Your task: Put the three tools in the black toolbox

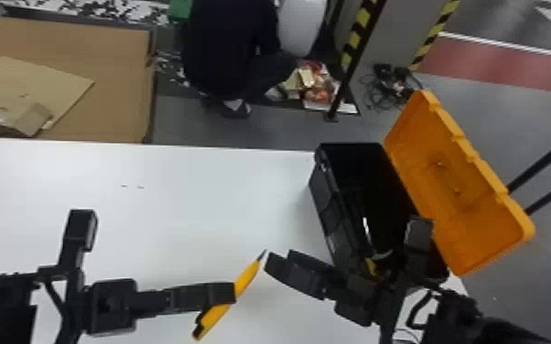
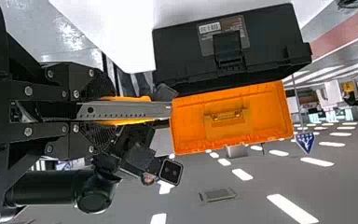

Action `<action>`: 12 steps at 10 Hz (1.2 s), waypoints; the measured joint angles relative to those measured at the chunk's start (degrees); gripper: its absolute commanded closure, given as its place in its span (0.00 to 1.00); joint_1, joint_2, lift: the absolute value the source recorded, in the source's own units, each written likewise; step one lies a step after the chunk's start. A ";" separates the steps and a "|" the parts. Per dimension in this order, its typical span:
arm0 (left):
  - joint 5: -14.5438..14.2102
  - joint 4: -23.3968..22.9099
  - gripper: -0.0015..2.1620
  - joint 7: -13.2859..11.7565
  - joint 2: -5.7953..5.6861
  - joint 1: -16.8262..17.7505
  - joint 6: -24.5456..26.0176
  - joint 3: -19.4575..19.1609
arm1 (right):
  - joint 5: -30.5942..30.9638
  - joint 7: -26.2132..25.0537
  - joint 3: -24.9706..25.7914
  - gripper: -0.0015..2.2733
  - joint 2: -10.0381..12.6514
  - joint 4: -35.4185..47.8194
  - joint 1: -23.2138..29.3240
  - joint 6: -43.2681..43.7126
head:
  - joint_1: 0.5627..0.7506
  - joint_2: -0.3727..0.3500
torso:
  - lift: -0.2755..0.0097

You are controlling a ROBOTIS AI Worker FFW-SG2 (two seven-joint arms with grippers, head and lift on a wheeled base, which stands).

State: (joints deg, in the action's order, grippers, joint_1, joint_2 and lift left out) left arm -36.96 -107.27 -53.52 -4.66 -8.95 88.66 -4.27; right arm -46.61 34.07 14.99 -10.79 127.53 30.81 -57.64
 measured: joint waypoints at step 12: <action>-0.03 -0.30 0.48 0.29 0.18 0.52 -3.73 0.75 | -0.50 -2.52 -2.91 0.06 1.47 -0.40 -1.00 -1.53 | 0.70 0.26 | 0.77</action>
State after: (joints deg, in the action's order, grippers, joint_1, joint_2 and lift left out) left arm -36.98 -107.58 -53.23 -4.48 -8.43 84.93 -3.51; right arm -47.11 31.54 12.08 -9.32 127.13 29.81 -59.17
